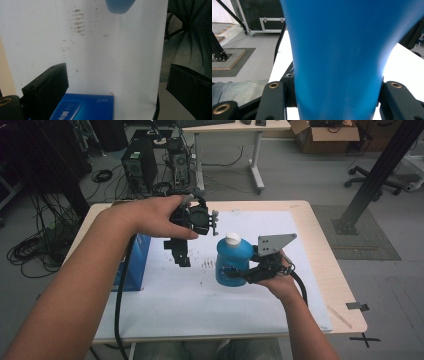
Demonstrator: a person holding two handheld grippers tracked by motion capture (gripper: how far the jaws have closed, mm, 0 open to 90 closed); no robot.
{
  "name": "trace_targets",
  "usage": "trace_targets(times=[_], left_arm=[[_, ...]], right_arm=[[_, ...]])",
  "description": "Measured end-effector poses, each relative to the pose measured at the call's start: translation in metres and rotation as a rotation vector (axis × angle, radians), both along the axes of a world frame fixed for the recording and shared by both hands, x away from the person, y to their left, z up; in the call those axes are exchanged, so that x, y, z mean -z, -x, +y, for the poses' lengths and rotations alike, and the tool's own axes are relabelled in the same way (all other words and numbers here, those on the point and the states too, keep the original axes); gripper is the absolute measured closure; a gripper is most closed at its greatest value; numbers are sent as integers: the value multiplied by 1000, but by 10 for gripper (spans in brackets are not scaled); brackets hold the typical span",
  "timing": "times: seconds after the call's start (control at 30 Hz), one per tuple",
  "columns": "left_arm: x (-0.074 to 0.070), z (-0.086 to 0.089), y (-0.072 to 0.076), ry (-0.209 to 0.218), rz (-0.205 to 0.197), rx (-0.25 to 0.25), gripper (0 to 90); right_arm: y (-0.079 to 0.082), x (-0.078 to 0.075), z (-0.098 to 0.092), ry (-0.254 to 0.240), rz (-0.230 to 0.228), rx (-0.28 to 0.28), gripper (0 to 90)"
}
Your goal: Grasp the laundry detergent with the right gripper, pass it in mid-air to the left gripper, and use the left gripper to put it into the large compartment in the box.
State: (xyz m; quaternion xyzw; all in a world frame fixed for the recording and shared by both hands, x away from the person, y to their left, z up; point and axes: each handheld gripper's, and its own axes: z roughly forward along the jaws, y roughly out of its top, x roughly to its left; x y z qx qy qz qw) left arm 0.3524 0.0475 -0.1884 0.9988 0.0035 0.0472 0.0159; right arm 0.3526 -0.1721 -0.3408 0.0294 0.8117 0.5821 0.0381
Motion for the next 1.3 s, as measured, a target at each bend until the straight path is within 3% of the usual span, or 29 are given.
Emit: trace_targets(times=[0.87, 1.3], left_arm=[[2, -15, 4, -23, 11, 6, 42], [2, -22, 6, -20, 16, 18, 42]], right_arm=[[-5, 20, 42, 11, 20, -70, 454], [-4, 21, 57, 7, 19, -96, 454]])
